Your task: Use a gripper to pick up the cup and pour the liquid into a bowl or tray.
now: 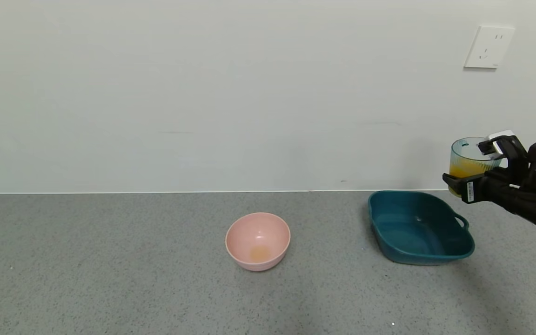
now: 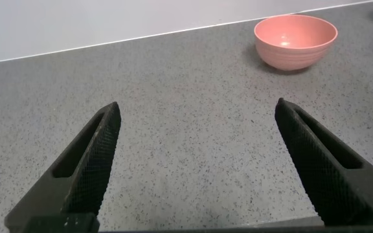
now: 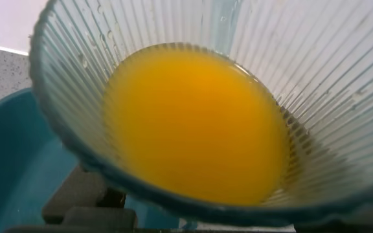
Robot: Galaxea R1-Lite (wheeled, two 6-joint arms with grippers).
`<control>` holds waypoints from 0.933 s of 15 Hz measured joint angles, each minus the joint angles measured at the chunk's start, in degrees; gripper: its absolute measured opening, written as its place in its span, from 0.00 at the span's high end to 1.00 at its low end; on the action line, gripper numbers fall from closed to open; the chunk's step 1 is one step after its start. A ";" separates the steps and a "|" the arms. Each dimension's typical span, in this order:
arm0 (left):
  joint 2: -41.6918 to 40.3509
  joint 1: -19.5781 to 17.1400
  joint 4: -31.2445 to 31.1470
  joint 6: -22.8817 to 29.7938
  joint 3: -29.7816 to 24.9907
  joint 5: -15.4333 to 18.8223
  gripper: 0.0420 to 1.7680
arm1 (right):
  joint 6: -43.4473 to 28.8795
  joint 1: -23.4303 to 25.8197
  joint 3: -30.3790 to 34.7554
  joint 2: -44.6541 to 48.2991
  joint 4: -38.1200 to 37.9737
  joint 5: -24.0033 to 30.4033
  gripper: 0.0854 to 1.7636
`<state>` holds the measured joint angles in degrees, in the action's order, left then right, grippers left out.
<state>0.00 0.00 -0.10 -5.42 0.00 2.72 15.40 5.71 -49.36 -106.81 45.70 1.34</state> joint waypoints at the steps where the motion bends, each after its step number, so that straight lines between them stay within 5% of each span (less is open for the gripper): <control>1: 0.00 0.00 0.02 -0.02 0.00 -0.02 0.03 | 0.37 0.05 0.17 0.01 -0.04 -0.02 0.25; 14: 0.00 0.00 0.02 0.02 0.00 -0.02 0.03 | 6.56 0.57 1.32 -0.46 -0.45 -0.46 0.25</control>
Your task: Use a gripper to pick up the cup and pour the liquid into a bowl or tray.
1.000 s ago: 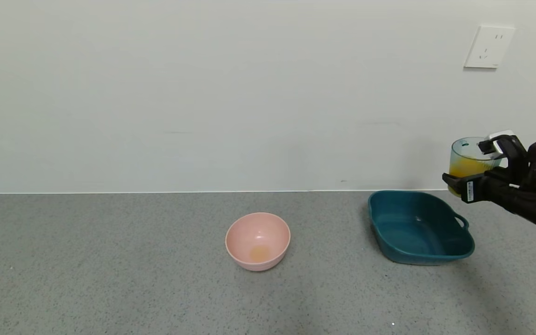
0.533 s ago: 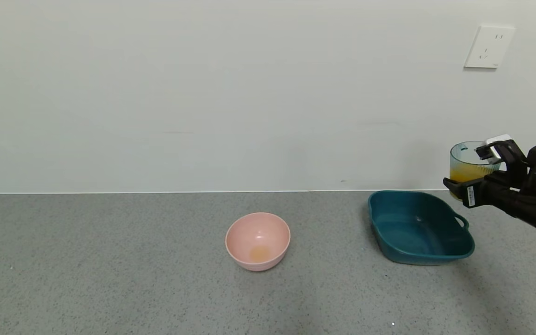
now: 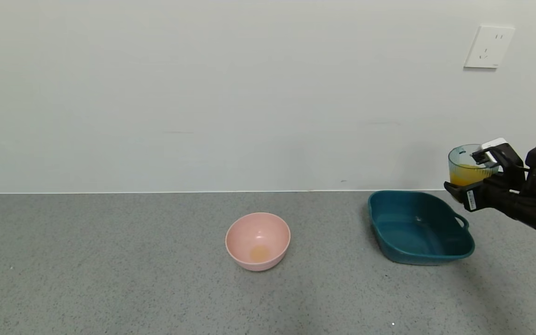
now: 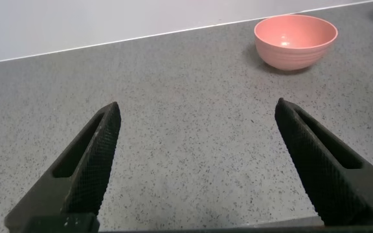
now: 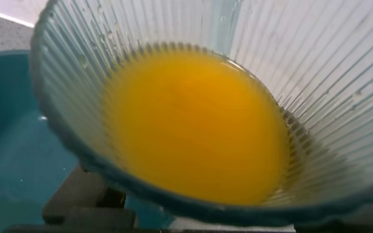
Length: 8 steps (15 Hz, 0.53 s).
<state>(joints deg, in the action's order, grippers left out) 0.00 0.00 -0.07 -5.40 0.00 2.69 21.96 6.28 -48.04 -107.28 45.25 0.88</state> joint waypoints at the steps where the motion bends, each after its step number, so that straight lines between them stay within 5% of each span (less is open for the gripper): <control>1: 0.00 0.00 -0.02 -0.02 0.00 0.00 0.03 | 0.98 0.22 0.00 -0.16 -0.16 -0.06 0.25; 8: 0.00 0.00 -0.02 -0.02 0.00 0.00 0.03 | 5.69 0.48 0.78 -0.96 -0.13 -2.39 0.25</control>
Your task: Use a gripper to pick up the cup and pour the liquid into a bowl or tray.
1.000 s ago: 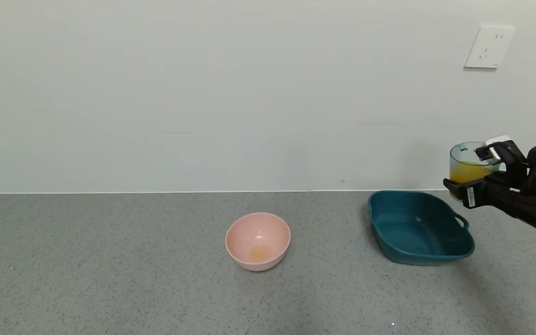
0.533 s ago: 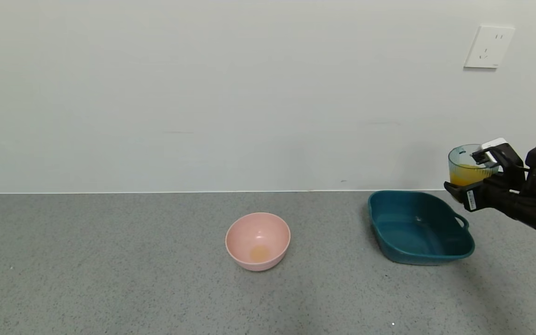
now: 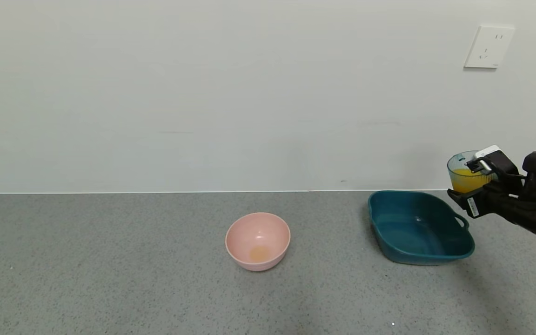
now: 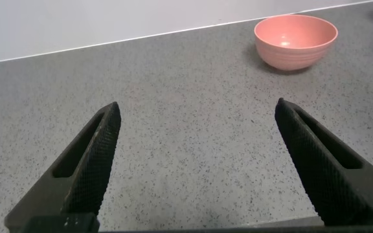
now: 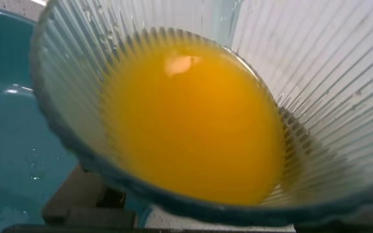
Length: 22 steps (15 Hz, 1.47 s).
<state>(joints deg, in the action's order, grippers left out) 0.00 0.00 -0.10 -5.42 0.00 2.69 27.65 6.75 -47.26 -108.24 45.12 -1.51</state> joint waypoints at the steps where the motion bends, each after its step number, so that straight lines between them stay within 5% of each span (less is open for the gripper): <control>1: 0.00 0.00 0.00 0.00 0.00 0.00 0.03 | 0.27 0.00 0.07 -0.02 -0.02 -0.02 0.25; 22: 0.00 0.00 0.00 0.00 0.00 0.02 0.03 | 13.12 -1.02 1.82 0.77 0.13 -2.10 0.25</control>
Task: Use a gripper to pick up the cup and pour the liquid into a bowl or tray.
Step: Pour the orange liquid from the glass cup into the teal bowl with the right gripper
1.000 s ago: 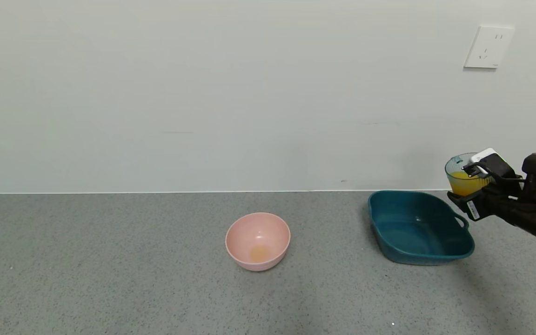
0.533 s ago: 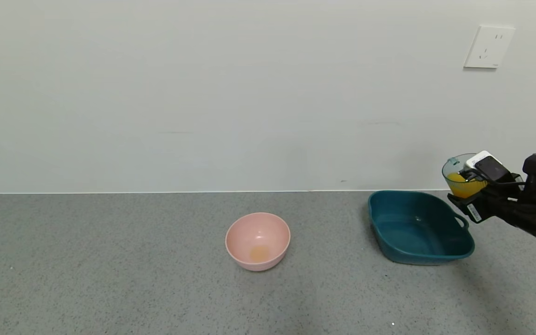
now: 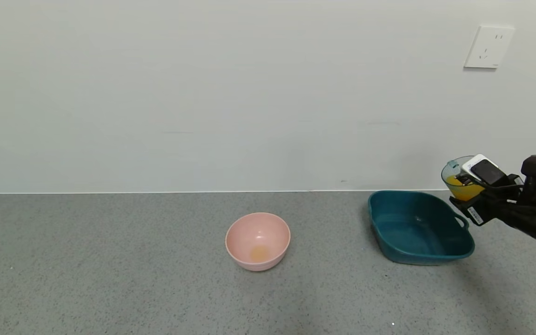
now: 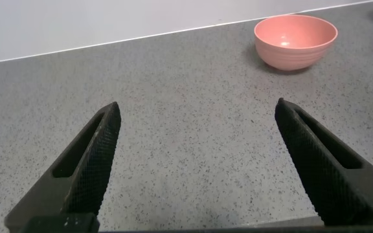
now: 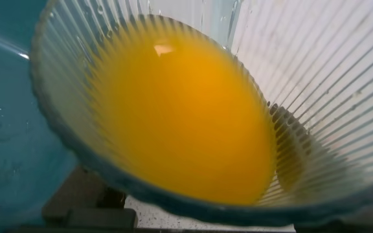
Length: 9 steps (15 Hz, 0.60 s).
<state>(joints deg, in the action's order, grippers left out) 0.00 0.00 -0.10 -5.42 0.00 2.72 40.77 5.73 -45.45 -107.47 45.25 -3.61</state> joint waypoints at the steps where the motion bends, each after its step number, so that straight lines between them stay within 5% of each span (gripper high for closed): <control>1: 0.00 0.00 0.00 0.00 0.00 0.00 0.03 | 0.72 0.00 0.17 0.00 0.02 0.00 0.25; 9: 0.00 0.00 0.00 0.00 0.00 -0.02 0.03 | 7.94 -0.26 0.80 0.11 0.39 -1.27 0.25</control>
<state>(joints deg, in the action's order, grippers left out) 0.00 0.00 -0.10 -5.42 0.00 2.69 48.70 5.47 -44.64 -107.36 45.64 -4.88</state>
